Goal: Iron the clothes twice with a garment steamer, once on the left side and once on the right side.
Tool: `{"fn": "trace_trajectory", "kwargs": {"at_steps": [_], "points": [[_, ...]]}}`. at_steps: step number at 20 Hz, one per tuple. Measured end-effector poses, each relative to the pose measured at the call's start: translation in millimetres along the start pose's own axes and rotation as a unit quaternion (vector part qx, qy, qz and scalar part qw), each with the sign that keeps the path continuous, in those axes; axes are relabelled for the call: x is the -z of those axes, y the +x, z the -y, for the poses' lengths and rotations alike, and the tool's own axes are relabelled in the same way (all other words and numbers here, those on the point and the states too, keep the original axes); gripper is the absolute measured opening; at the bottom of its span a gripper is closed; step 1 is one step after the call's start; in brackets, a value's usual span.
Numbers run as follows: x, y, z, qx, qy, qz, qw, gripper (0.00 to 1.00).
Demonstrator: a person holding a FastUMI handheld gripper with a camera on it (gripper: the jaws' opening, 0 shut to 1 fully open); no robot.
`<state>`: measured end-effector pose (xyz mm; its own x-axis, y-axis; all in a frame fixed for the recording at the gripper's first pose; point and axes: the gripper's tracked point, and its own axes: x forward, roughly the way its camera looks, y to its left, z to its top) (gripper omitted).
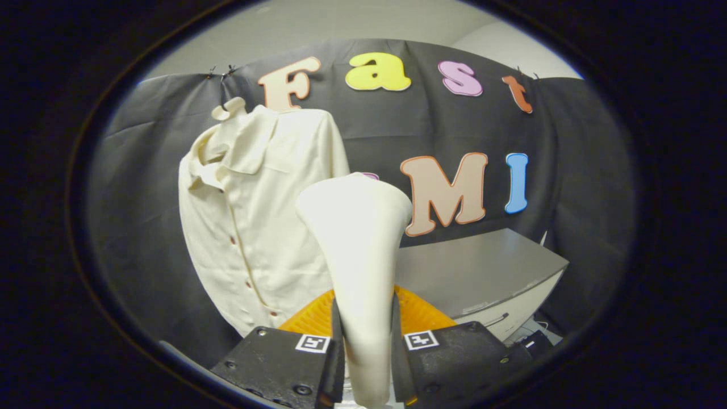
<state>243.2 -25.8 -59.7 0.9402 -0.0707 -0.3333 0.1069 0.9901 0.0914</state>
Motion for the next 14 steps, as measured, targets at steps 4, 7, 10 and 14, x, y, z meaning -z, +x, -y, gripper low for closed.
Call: {"fn": "trace_trajectory", "kwargs": {"at_steps": [4, 7, 10, 14], "points": [[-0.4, -18.1, -93.6, -0.023, 0.007, 0.015, 1.0, 0.33], [4.0, -12.1, -156.3, -0.043, 0.015, 0.011, 0.999, 0.33], [5.9, 2.7, -204.9, -0.052, 0.013, 0.011, 0.999, 0.33], [14.0, 26.5, -247.4, -0.038, 0.001, 0.013, 0.999, 0.33]]}}
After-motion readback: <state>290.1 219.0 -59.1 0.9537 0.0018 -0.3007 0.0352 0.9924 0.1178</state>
